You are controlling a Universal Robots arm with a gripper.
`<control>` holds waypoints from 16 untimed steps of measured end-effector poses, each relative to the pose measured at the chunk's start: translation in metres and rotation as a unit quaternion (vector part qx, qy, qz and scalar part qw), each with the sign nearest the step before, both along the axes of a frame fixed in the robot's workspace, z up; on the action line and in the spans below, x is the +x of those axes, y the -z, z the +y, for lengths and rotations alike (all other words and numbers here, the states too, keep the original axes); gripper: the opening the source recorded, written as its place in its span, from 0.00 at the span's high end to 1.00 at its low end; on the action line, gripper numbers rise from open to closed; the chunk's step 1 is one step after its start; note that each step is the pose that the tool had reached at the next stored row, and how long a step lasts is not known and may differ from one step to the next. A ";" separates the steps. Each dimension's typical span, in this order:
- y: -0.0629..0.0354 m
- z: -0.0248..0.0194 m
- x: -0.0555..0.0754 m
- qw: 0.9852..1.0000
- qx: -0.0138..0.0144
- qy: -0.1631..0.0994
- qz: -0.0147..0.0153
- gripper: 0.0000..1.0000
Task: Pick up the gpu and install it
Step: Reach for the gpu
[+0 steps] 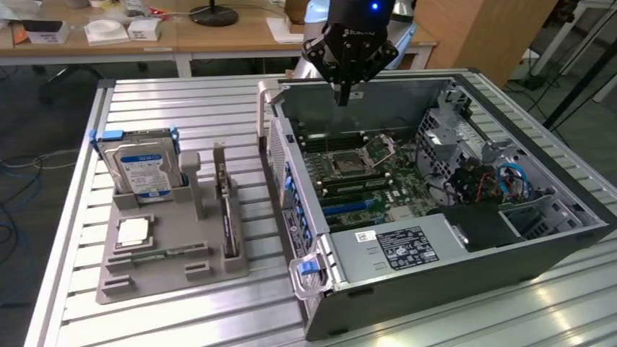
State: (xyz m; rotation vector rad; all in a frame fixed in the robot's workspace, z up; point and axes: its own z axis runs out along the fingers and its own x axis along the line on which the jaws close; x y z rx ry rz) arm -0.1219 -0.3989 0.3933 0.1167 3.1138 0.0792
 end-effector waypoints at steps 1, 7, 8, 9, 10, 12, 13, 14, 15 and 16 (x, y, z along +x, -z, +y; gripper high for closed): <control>0.0000 0.0000 0.000 1.000 0.000 0.000 0.000 0.89; 0.0004 0.0001 -0.001 1.000 0.000 0.000 0.000 0.89; 0.0004 0.0001 -0.002 1.000 0.000 0.000 0.000 0.89; 0.0004 0.0001 -0.002 1.000 0.000 0.000 0.000 0.89; 0.0003 0.0000 -0.003 1.000 0.000 0.000 0.000 0.89; 0.0005 0.0000 -0.004 1.000 0.000 0.000 0.000 0.89; 0.0007 0.0000 -0.005 1.000 0.000 0.000 0.000 0.89; 0.0008 0.0000 -0.005 1.000 0.000 0.000 0.000 0.89; 0.0009 0.0001 -0.006 1.000 0.000 0.000 0.000 0.89; 0.0011 0.0001 -0.007 1.000 0.000 0.000 0.000 0.89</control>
